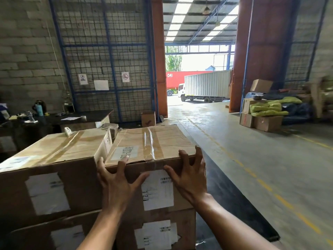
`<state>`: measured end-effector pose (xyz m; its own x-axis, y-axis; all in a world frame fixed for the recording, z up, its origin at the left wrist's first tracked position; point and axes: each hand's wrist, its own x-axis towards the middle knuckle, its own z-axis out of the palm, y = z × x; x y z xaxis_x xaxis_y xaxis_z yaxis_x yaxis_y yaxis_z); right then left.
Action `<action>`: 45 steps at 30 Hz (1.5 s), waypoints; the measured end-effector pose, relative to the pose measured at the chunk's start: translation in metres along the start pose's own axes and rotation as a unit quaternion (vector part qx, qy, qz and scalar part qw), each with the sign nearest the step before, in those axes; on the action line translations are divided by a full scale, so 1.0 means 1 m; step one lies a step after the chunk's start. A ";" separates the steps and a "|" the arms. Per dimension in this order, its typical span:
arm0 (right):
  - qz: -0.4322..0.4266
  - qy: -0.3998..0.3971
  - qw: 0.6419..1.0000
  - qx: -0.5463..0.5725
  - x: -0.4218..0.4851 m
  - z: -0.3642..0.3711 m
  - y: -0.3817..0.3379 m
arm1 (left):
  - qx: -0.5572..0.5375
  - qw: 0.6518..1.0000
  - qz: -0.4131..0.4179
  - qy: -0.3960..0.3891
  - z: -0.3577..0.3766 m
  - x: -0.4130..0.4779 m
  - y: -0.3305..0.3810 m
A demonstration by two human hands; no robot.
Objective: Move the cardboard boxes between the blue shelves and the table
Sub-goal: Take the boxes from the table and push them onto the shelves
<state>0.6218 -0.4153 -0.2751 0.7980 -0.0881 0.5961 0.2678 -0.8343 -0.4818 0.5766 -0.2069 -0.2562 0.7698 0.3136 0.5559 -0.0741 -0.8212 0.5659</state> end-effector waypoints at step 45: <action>-0.160 0.137 0.951 0.225 0.101 -0.105 -0.166 | 0.060 0.971 -0.005 0.230 -0.193 0.072 0.080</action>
<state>0.6016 -0.3429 -0.0678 0.4832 -0.0588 0.8735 0.7265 -0.5299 -0.4375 0.5039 -0.1583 -0.0530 0.4024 0.4794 0.7799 0.0286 -0.8581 0.5128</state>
